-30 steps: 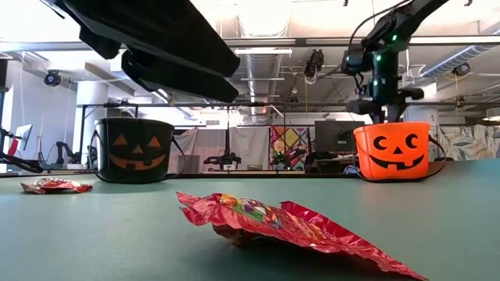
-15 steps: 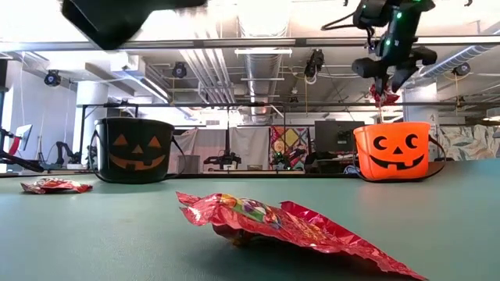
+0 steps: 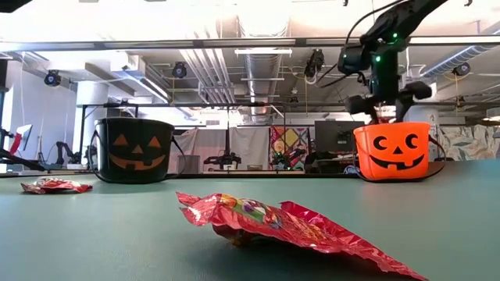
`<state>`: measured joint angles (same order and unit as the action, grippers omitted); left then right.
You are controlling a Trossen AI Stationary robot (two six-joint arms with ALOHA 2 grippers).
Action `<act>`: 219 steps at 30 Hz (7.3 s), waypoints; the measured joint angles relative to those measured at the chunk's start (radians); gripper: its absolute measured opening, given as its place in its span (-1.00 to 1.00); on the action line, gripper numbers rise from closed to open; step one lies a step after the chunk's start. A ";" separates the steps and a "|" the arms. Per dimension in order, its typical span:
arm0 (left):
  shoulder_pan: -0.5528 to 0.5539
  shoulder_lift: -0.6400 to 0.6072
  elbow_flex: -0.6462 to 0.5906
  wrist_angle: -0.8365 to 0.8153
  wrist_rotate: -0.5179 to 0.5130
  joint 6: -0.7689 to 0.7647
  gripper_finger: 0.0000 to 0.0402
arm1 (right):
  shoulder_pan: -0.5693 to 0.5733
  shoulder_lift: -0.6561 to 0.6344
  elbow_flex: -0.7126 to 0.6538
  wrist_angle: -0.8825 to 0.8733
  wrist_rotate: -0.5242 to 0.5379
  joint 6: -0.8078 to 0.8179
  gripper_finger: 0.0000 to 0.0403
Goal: Sort candy by brand, put in halloween buckets
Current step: Put the red candy into the orange bucket
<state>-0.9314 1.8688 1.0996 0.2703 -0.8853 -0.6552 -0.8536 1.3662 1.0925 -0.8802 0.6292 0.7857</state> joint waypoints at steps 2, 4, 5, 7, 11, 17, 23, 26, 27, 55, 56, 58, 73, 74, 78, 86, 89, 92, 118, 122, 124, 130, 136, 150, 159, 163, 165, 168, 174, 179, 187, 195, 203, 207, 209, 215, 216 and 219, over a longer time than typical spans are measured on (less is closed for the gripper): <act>0.001 0.001 -0.001 -0.001 -0.005 0.004 0.25 | -0.003 0.007 0.000 0.016 -0.074 0.002 0.16; 0.008 0.001 -0.001 0.000 -0.015 0.015 0.25 | -0.003 0.010 0.000 0.015 -0.152 -0.042 0.19; 0.010 0.001 -0.001 0.000 -0.023 0.018 0.25 | -0.003 0.009 0.000 0.008 -0.193 -0.058 0.20; 0.015 0.001 -0.002 0.000 -0.039 0.019 0.25 | -0.003 0.006 0.000 -0.035 -0.251 -0.078 0.21; 0.017 0.001 -0.002 0.007 -0.041 0.007 0.25 | -0.002 -0.026 0.003 -0.132 -0.289 -0.080 0.21; 0.009 0.001 0.000 0.050 -0.041 0.009 0.25 | 0.016 -0.151 0.028 -0.192 -0.306 -0.199 0.21; 0.013 0.001 0.000 0.052 -0.060 0.029 0.25 | 0.214 -0.363 0.019 -0.134 -0.448 -0.319 0.20; 0.019 0.001 0.000 0.052 -0.093 0.027 0.25 | 0.435 -0.461 -0.012 -0.066 -0.403 -0.286 0.18; 0.022 0.001 0.000 0.052 -0.100 0.026 0.25 | 0.531 -0.482 -0.026 -0.044 -0.370 -0.269 0.17; -0.004 0.068 0.000 0.058 0.032 -0.192 0.25 | 1.493 0.521 -0.074 1.223 -0.267 -0.413 0.38; -0.004 0.068 0.000 0.060 0.032 -0.192 0.25 | 1.492 0.553 -0.047 1.222 -0.282 -0.424 0.40; -0.005 0.068 0.001 0.059 0.032 -0.192 0.25 | 1.490 0.608 0.007 1.205 -0.300 -0.444 0.42; -0.006 0.068 -0.002 0.049 0.031 -0.136 0.25 | 1.447 0.720 0.247 0.722 -0.133 -0.489 -0.46; -0.006 0.068 -0.002 0.047 0.031 -0.136 0.25 | 1.442 0.704 0.243 0.670 -0.103 -0.490 -0.58; -0.006 0.068 -0.003 0.039 0.031 -0.136 0.25 | 1.415 0.579 0.214 0.408 -0.004 -0.415 -0.87; 0.008 0.068 -0.003 0.019 0.030 -0.114 0.25 | 1.243 0.152 0.068 -0.076 0.300 -0.176 -0.80; 0.028 0.068 -0.003 0.019 0.028 -0.074 0.25 | 1.061 -0.016 -0.029 -0.084 0.313 -0.176 -0.82; 0.059 0.068 -0.003 0.019 0.034 -0.057 0.25 | 0.822 -0.145 -0.122 -0.074 0.304 -0.181 -0.83; 0.348 -0.103 0.000 -0.993 0.431 -0.565 0.25 | 0.075 -0.285 -0.234 0.288 -0.076 -0.563 0.17; 0.395 -0.150 0.000 -1.228 0.508 -0.626 0.25 | 0.152 -0.381 -0.238 0.212 -0.263 -0.598 0.31; 0.416 -0.155 -0.004 -1.333 0.507 -0.661 0.25 | 0.214 -0.443 -0.254 0.208 -0.422 -0.612 0.35; 0.486 -0.157 -0.074 -1.372 0.532 -0.871 0.25 | 0.536 -0.645 -0.394 0.397 -0.661 -0.523 0.30; 0.494 -0.157 -0.182 -1.363 0.538 -1.113 0.25 | 0.880 -0.732 -0.536 0.597 -0.655 -0.389 0.19; 0.496 -0.155 -0.341 -1.149 0.366 -1.314 0.02 | 1.229 -0.566 -0.509 0.714 -0.513 -0.334 0.10; 0.493 -0.149 -0.368 -0.573 0.021 -0.987 -0.91 | 1.231 -0.435 -0.467 0.714 -0.522 -0.462 0.10; 0.497 -0.149 -0.464 0.075 -0.045 -0.577 -0.85 | 1.231 -0.344 -0.470 0.745 -0.521 -0.472 0.10; 0.497 -0.148 -0.501 0.339 -0.060 -0.382 -0.84 | 1.231 -0.288 -0.470 0.788 -0.510 -0.474 0.10; 0.497 -0.124 -0.519 0.560 -0.084 -0.141 -0.86 | 1.231 -0.193 -0.470 0.868 -0.462 -0.474 0.10; 0.499 0.018 -0.463 0.610 -0.085 -0.024 -0.85 | 1.228 -0.016 -0.459 1.015 -0.415 -0.548 0.10; 0.499 0.147 -0.376 0.601 0.023 -0.022 -0.69 | 1.226 0.091 -0.414 1.028 -0.360 -0.589 0.10; 0.486 0.194 -0.289 0.523 0.136 0.002 -0.22 | 1.219 0.249 -0.304 1.025 -0.355 -0.622 0.10; 0.467 -0.029 -0.281 0.106 0.135 -0.028 0.04 | 1.176 0.398 -0.183 1.020 -0.355 -0.667 0.10; 0.403 -0.193 -0.296 -0.016 0.081 0.018 -0.02 | 1.110 0.537 -0.037 0.843 -0.375 -0.673 -0.14; 0.358 -0.191 -0.296 0.009 0.061 0.019 -0.04 | 1.094 0.533 0.008 0.771 -0.375 -0.703 -0.60; 0.330 -0.179 -0.291 0.033 0.057 0.019 -0.05 | 1.084 0.508 0.038 0.673 -0.356 -0.742 -0.83; 0.254 -0.143 -0.299 0.029 0.056 -0.034 -0.05 | 1.017 0.342 0.174 0.104 0.005 -0.757 -0.83; 0.246 -0.133 -0.299 0.031 0.056 -0.046 -0.05 | 0.992 0.305 0.191 0.025 0.063 -0.741 -0.84; 0.235 -0.103 -0.304 0.029 0.046 -0.069 -0.05 | 0.884 0.193 0.218 -0.160 0.163 -0.672 -0.84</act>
<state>-0.6960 1.7658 0.7952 0.2993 -0.8390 -0.7247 0.0303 1.5594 1.3100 -1.0401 0.7919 0.1137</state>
